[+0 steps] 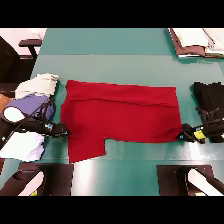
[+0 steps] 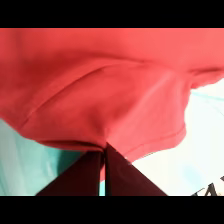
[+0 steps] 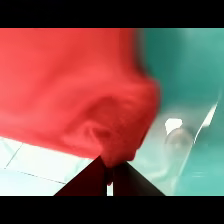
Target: Fold the shirts.
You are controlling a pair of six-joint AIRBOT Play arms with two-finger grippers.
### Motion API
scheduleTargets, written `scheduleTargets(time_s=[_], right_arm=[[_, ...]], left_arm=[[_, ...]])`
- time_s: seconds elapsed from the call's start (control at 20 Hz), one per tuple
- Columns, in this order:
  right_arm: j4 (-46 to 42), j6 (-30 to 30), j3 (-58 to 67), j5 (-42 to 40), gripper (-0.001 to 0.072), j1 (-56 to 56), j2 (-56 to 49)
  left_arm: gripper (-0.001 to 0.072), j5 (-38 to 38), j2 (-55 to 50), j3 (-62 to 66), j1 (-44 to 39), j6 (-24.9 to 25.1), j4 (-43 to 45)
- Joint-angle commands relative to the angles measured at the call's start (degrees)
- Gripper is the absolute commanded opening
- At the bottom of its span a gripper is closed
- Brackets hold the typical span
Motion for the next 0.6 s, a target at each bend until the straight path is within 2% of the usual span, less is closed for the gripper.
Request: scheduleTargets(time_s=[0.0, 0.2, 0.55], right_arm=[[-0.7, 1.79, 7.69, 1.49, 0.0018, 1.11, 5.2], [-0.04, 2.23, 18.03, 1.57, 0.0018, 1.27, 0.81], [-0.02, 3.72, 36.11, -1.44, 0.0019, 8.02, -18.84]], left_arm=[[0.0025, 0.44, -0.15, 6.01, 0.02, 0.15, 0.68], [0.0025, 3.82, -5.16, 15.41, 0.02, 0.48, 0.72], [0.0026, 15.8, -26.05, 31.63, 0.02, 3.89, 0.02]])
